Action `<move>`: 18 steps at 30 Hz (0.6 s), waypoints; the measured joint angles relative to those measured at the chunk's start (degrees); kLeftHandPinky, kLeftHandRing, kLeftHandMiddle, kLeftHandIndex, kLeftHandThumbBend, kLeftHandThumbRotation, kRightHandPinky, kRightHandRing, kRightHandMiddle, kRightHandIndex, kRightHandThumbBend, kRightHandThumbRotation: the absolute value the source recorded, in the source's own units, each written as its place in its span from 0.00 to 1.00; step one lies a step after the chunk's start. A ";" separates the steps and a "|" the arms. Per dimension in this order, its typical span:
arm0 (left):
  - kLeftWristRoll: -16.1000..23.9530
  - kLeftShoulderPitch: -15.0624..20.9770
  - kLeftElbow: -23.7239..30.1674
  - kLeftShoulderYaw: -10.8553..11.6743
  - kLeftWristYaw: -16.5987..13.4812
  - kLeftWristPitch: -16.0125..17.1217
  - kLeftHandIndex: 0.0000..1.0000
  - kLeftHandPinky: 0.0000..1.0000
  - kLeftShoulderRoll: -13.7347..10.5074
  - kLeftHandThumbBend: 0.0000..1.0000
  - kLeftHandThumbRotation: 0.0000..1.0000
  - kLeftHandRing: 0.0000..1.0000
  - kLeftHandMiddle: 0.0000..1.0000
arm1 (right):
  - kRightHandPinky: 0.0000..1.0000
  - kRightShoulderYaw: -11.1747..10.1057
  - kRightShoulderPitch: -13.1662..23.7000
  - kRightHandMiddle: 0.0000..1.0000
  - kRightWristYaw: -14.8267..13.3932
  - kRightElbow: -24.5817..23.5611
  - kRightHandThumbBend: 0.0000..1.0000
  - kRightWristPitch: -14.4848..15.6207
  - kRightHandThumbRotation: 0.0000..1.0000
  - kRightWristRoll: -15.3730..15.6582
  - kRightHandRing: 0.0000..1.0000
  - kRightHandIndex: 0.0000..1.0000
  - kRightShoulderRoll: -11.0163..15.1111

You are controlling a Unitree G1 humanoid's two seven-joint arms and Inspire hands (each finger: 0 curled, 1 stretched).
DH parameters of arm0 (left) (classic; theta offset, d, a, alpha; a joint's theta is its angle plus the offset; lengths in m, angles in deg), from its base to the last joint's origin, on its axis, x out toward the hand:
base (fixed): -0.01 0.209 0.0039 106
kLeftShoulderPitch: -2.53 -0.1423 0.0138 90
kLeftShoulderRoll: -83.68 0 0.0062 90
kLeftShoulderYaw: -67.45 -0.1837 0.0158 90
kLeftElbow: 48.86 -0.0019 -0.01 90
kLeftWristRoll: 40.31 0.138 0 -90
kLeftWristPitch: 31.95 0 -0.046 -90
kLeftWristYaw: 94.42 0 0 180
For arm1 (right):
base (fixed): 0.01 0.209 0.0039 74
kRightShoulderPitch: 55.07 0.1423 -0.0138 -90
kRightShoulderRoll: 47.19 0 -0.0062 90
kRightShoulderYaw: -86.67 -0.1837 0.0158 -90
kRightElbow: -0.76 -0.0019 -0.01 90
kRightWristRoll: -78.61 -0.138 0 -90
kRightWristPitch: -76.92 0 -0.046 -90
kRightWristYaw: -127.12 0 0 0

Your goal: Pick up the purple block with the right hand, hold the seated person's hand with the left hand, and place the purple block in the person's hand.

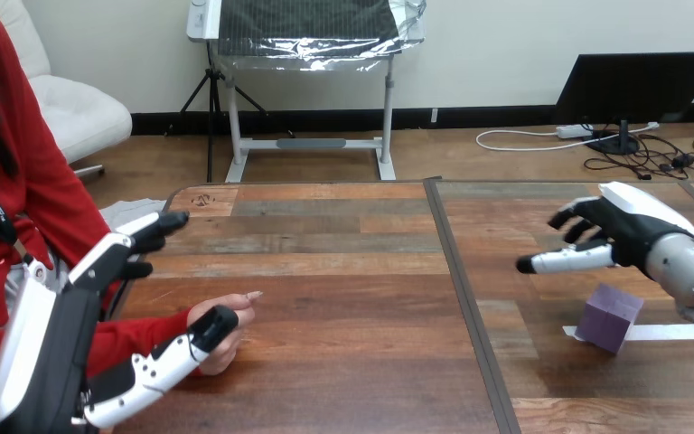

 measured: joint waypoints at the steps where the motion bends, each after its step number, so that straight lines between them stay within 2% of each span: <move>1: -0.07 -0.25 0.06 -0.05 0.00 0.20 0.77 0.74 0.16 0.71 0.65 0.81 0.81 | 0.64 0.04 0.00 0.80 0.22 0.00 0.97 0.28 0.55 0.20 0.77 0.82 0.10; 11: -1.35 -1.99 0.65 -0.58 -0.08 2.18 0.76 0.73 1.83 0.74 0.65 0.80 0.80 | 0.68 0.46 0.00 0.83 2.12 0.05 0.93 2.38 0.49 1.18 0.79 0.84 1.03; 18: -2.97 -2.53 0.79 -1.56 -0.07 3.29 0.75 0.73 2.43 0.73 0.62 0.78 0.78 | 0.71 0.20 0.00 0.85 3.00 0.06 0.92 2.56 0.39 0.72 0.82 0.83 1.73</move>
